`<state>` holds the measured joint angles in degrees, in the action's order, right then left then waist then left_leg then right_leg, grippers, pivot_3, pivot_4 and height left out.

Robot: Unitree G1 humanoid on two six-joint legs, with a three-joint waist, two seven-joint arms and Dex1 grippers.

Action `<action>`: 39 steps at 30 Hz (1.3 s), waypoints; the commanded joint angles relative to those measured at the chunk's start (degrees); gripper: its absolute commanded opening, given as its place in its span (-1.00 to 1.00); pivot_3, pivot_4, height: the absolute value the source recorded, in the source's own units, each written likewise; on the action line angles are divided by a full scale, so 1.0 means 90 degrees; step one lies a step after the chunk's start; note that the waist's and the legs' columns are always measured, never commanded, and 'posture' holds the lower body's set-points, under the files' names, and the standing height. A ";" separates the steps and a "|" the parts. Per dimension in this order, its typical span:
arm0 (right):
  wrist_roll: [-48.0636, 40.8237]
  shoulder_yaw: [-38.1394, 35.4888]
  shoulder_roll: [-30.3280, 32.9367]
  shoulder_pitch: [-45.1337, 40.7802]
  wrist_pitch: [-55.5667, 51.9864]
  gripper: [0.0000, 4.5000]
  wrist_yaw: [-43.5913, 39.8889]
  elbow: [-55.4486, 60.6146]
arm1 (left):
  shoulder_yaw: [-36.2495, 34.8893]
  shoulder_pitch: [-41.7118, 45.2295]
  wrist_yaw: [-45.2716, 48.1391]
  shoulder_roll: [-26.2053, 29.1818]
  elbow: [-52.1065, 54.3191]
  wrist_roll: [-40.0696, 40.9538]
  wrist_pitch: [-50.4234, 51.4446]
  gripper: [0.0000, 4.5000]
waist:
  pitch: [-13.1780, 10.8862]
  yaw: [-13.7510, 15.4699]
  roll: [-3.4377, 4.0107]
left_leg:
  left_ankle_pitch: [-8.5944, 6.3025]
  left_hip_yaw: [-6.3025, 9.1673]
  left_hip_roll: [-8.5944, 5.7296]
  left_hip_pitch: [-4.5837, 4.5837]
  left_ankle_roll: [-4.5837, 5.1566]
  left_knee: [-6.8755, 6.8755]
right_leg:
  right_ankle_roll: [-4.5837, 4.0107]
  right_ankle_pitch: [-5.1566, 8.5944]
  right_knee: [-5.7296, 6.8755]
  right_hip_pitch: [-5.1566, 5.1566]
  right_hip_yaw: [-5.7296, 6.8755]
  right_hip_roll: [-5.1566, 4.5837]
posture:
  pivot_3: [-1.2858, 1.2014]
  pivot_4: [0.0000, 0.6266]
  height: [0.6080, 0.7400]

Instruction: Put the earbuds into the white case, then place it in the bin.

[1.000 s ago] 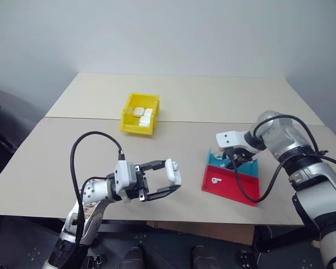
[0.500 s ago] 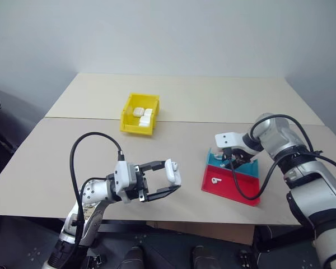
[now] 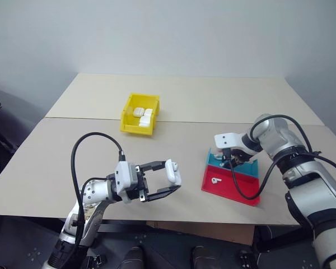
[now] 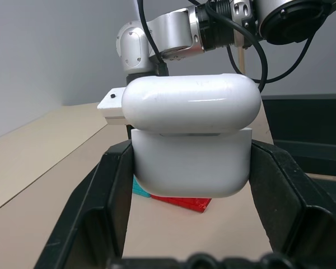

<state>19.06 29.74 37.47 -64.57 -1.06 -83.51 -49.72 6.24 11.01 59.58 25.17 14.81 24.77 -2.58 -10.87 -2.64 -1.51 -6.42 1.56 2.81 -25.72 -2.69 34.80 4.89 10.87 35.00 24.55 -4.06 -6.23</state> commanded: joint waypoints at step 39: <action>0.0143 -0.0142 0.0070 0.0089 0.0730 -0.36 0.0161 0.0261 | 0.0000 -0.0032 -0.0009 0.0155 0.0296 0.0074 0.0047 0.23 | 0.0000 -0.0007 0.0000 | -0.0006 -0.0001 0.0000 0.0019 -0.0010 -0.0005 | -0.0002 0.0002 -0.0001 -0.0016 -0.0001 0.0000 | 0.03 -0.52 1.00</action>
<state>20.17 29.70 37.53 -63.55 5.57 -82.04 -47.79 6.44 10.64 59.67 26.38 15.41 24.81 -2.16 -10.87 -2.70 -1.51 -6.48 1.56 2.81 -25.55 -2.78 34.76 4.87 10.89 34.99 24.40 -4.07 -6.23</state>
